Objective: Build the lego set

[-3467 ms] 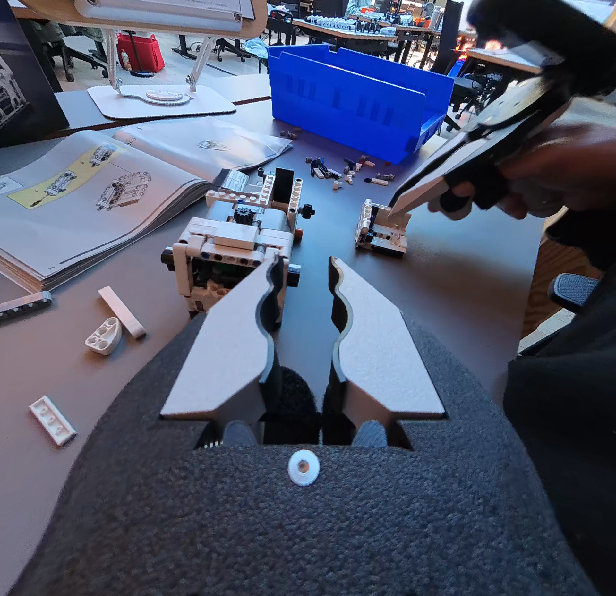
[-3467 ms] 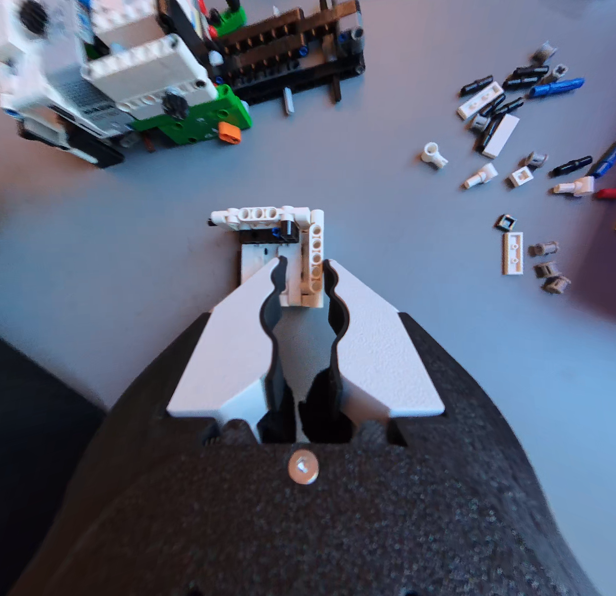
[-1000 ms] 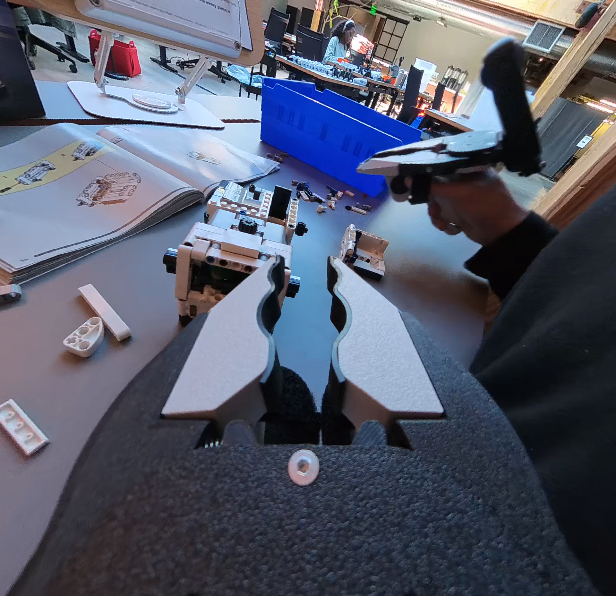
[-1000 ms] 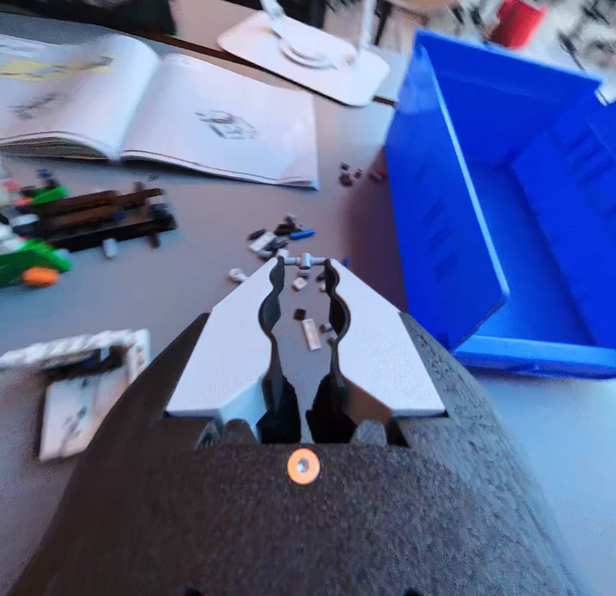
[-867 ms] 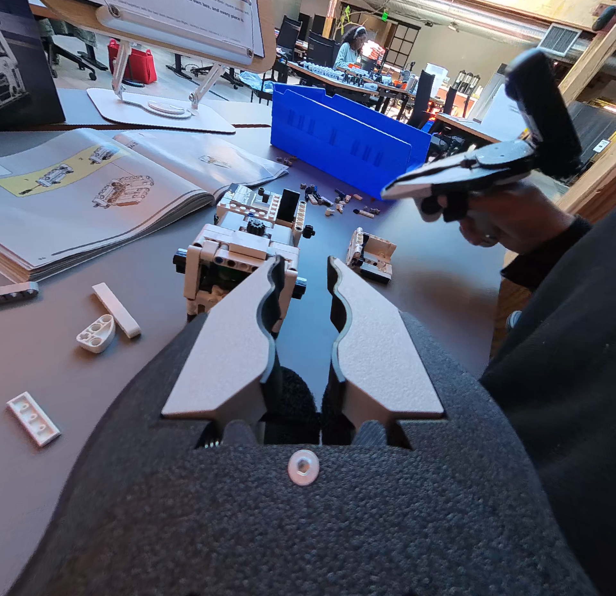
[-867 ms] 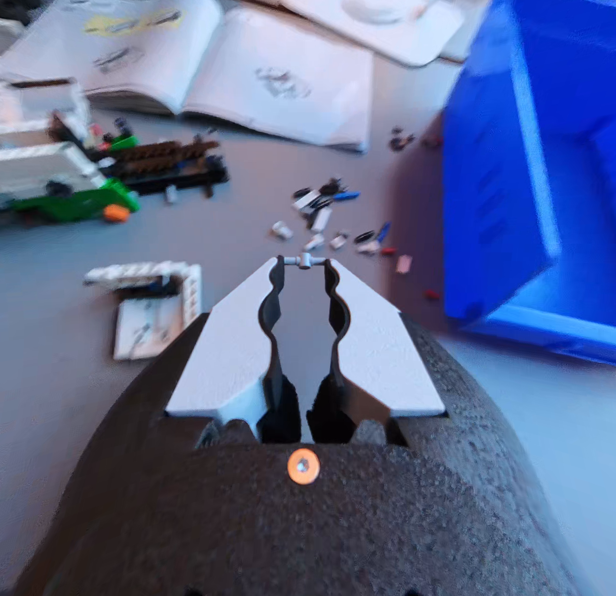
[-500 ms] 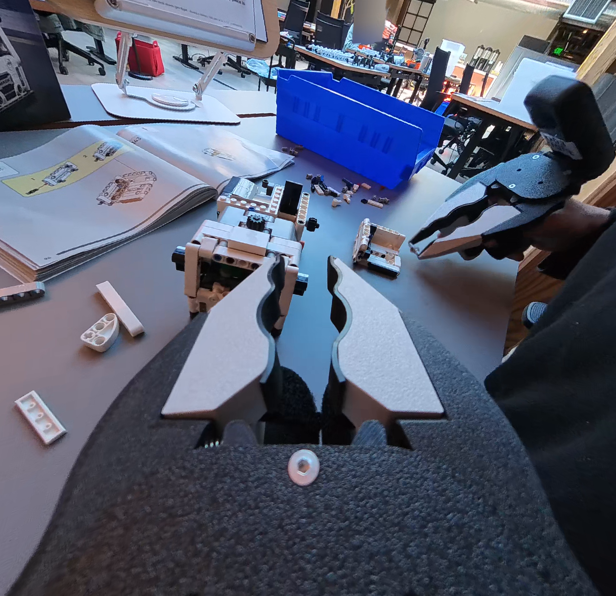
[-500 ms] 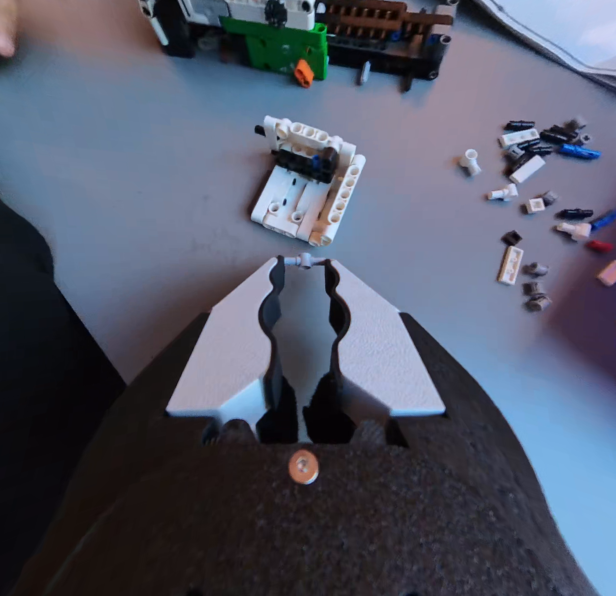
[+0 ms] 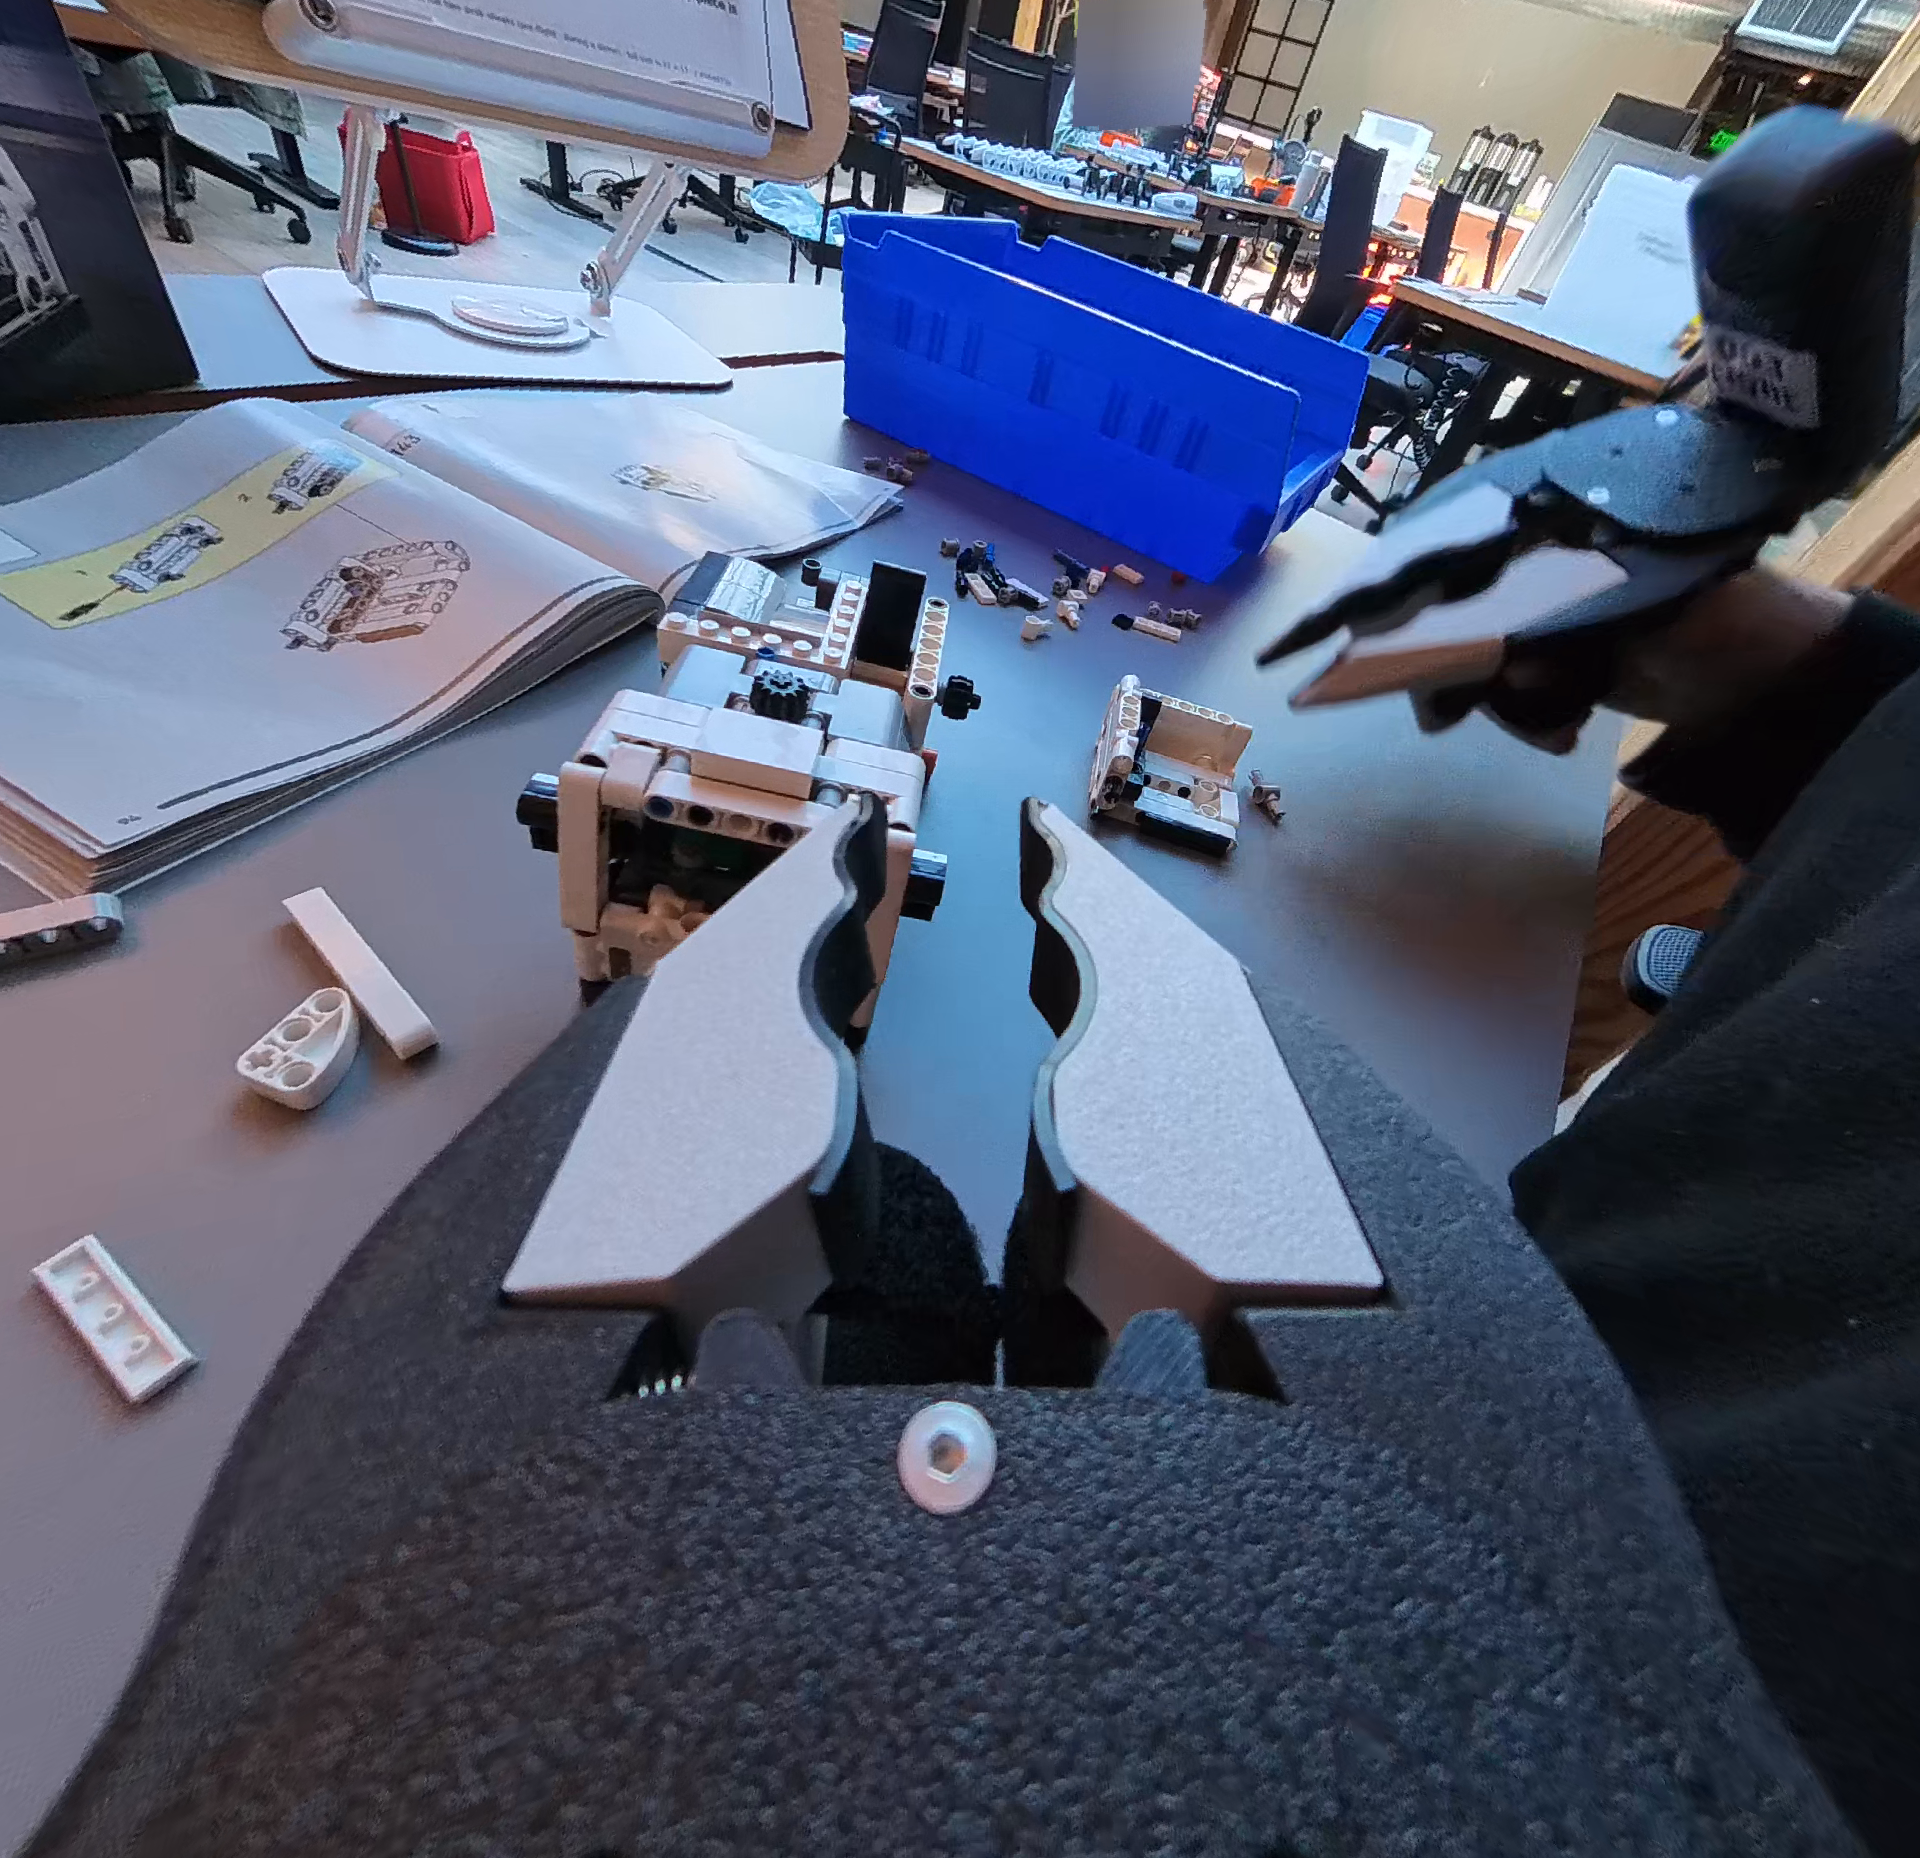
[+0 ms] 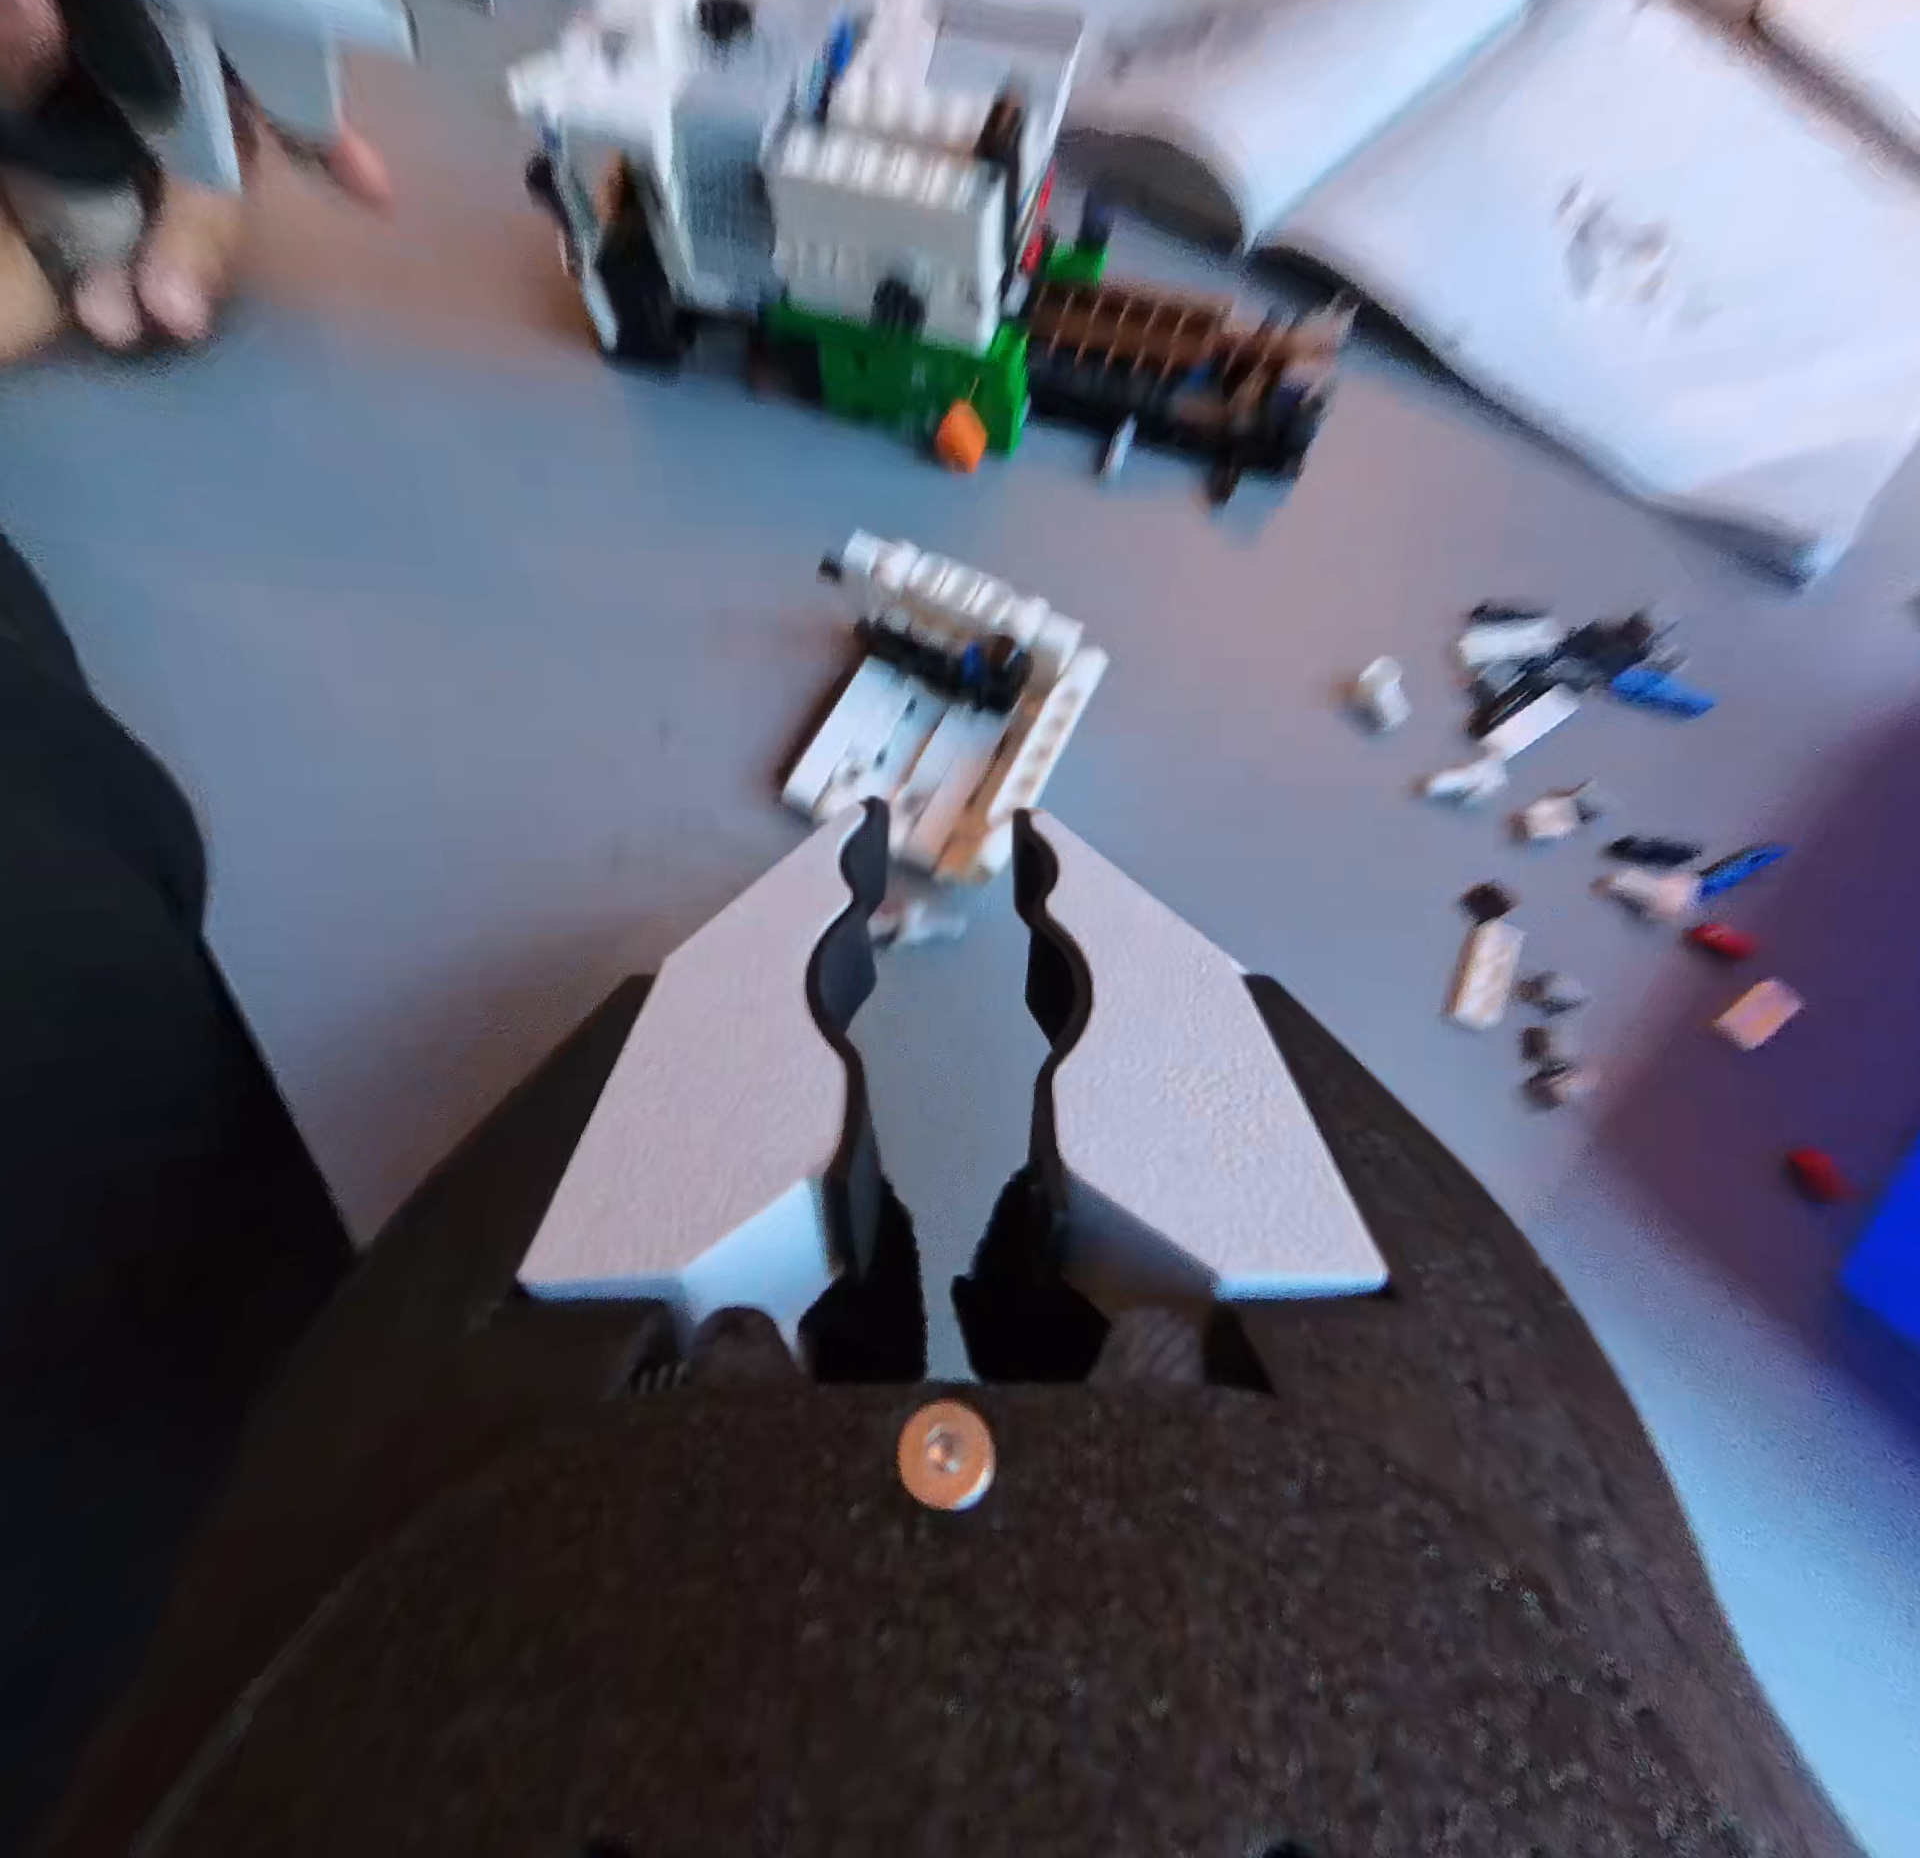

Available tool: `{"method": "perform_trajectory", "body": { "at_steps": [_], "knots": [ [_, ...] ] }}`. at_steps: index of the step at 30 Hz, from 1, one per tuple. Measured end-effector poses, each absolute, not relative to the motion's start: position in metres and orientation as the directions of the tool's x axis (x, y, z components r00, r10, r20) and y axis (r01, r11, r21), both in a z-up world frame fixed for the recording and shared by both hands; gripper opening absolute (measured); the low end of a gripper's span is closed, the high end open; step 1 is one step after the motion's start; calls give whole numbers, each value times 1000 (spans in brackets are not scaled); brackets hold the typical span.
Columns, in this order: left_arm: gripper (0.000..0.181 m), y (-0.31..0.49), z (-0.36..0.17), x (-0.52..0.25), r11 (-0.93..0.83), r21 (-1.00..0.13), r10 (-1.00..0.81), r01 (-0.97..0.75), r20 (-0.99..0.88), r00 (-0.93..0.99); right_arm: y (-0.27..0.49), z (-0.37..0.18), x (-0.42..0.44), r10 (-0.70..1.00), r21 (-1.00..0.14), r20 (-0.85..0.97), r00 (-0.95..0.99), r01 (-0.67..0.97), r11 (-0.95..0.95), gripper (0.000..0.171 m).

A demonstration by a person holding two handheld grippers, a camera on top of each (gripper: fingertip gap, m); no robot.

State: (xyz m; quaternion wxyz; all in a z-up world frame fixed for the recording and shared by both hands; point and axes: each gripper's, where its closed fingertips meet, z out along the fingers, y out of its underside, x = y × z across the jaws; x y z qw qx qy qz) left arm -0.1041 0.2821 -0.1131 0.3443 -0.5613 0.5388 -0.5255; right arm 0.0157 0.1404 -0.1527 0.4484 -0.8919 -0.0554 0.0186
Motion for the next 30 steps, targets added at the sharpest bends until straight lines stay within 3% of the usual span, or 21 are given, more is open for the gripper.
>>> {"method": "perform_trajectory", "body": {
  "at_steps": [2,5,13,22,24,30],
  "knots": [
    [24,282,-113,-104,-185,-953,-966,-240,221,-134,153,-132,39,75,-847,32,997,67,-527,24],
    [24,283,-112,-105,-189,-954,-966,-234,224,-132,171,-142,80,-21,-802,66,998,40,-596,25],
    [24,287,-109,-106,-194,-958,-969,-209,221,-112,199,-181,113,-6,-730,87,996,60,-681,27],
    [24,287,-115,-103,-202,-947,-966,-249,234,-107,204,-190,118,26,-714,114,993,100,-693,19],
    [24,286,-115,-103,-200,-947,-967,-253,232,-105,205,-191,117,29,-713,109,994,99,-694,8],
    [24,286,-116,-102,-198,-945,-967,-261,231,-104,204,-187,109,48,-728,113,992,115,-676,7]
  ]
}}
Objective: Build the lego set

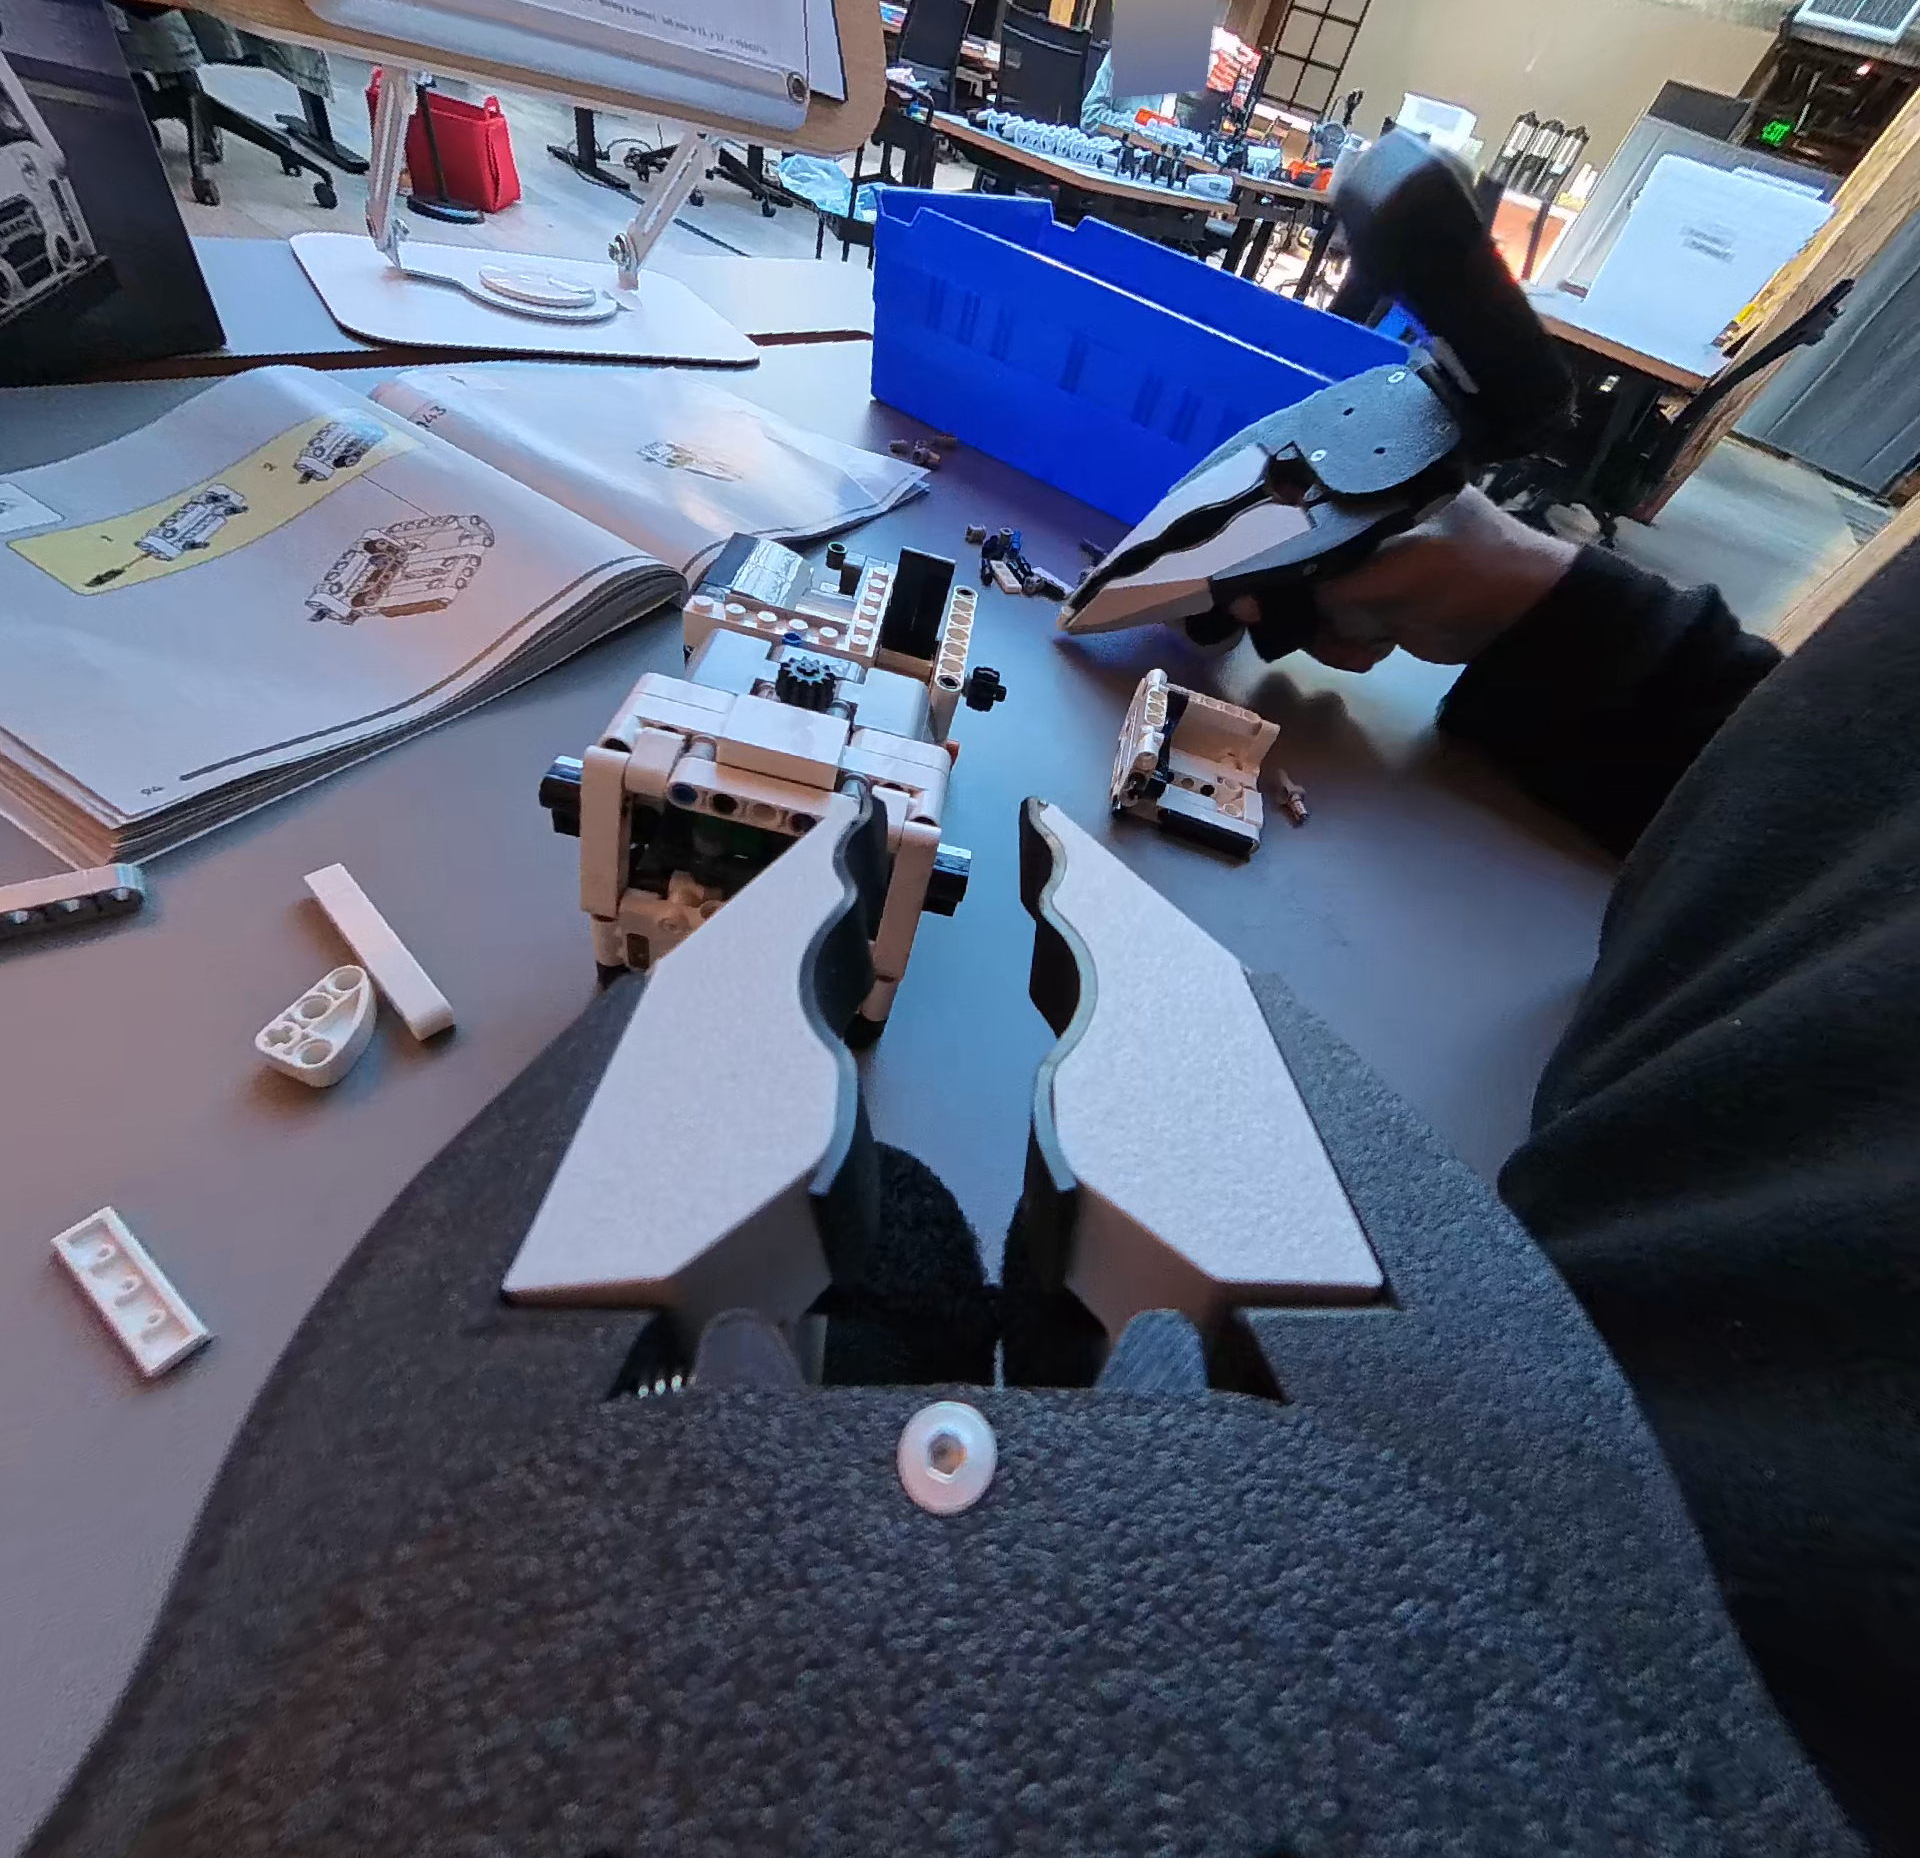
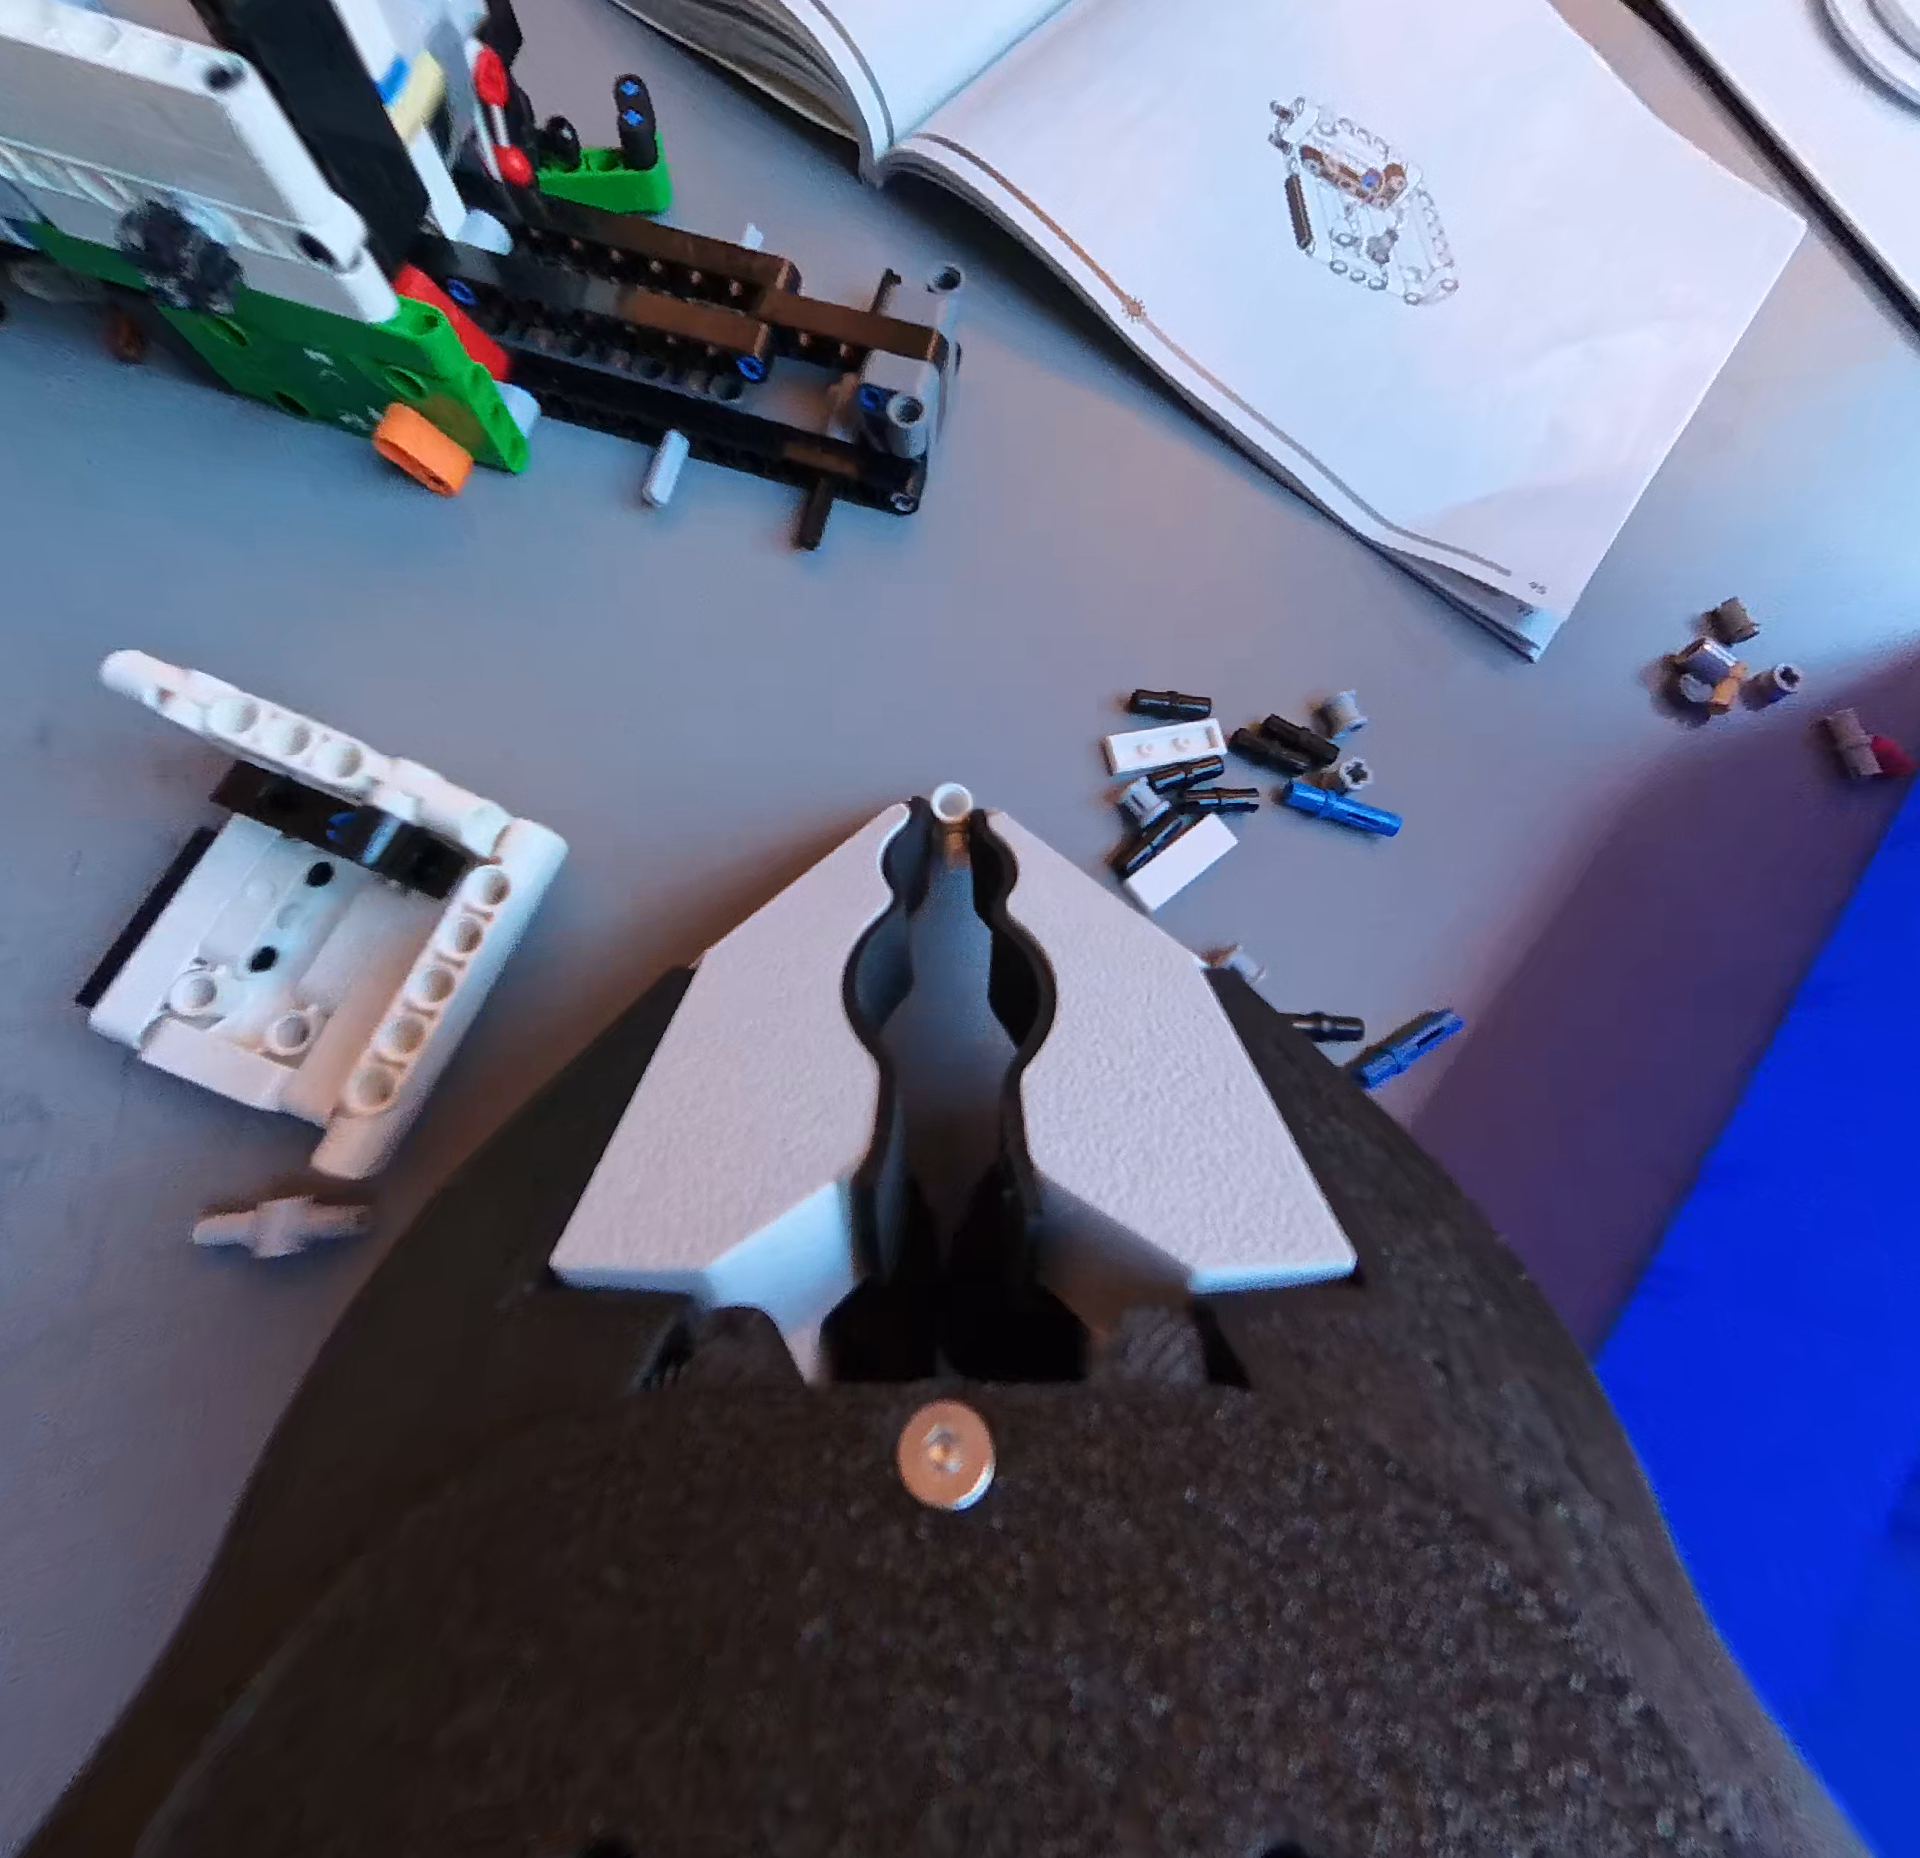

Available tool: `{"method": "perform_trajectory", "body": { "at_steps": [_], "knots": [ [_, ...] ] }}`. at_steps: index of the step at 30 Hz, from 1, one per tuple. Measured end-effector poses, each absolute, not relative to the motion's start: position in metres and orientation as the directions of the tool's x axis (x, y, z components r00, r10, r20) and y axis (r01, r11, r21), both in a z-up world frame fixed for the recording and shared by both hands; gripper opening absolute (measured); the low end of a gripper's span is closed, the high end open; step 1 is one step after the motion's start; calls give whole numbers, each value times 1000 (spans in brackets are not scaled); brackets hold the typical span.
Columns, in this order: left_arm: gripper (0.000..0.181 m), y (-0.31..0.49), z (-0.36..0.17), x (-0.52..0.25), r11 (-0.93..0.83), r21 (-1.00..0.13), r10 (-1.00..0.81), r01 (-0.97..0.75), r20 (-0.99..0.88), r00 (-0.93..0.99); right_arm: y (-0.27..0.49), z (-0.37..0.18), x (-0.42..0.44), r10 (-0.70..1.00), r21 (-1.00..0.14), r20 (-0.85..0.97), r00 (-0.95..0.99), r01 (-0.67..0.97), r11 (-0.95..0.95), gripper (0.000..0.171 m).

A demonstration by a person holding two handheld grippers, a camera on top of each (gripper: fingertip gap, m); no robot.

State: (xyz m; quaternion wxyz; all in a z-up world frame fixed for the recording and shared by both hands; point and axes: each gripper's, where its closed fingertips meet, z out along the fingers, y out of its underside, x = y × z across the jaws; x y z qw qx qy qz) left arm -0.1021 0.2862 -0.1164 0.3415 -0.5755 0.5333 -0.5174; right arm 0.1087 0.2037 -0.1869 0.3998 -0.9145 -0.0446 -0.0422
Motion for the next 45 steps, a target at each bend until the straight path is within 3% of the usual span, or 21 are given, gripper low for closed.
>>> {"method": "perform_trajectory", "body": {
  "at_steps": [10,13,19,24,45],
  "knots": [
    [24,280,-116,-102,-156,-952,-973,-262,193,-123,185,-142,30,213,-820,-29,977,98,-564,6],
    [24,279,-117,-102,-148,-952,-974,-268,187,-127,174,-154,-12,309,-789,-116,944,101,-605,7],
    [24,276,-118,-102,-127,-954,-975,-271,170,-141,168,-185,-60,380,-728,-93,920,198,-656,6],
    [24,269,-119,-102,-86,-958,-978,-275,134,-158,169,-191,-74,399,-714,-51,915,246,-655,6],
    [23,263,-120,-102,-38,-959,-981,-280,89,-173,165,-181,-71,370,-766,-84,925,177,-618,15]
  ]
}}
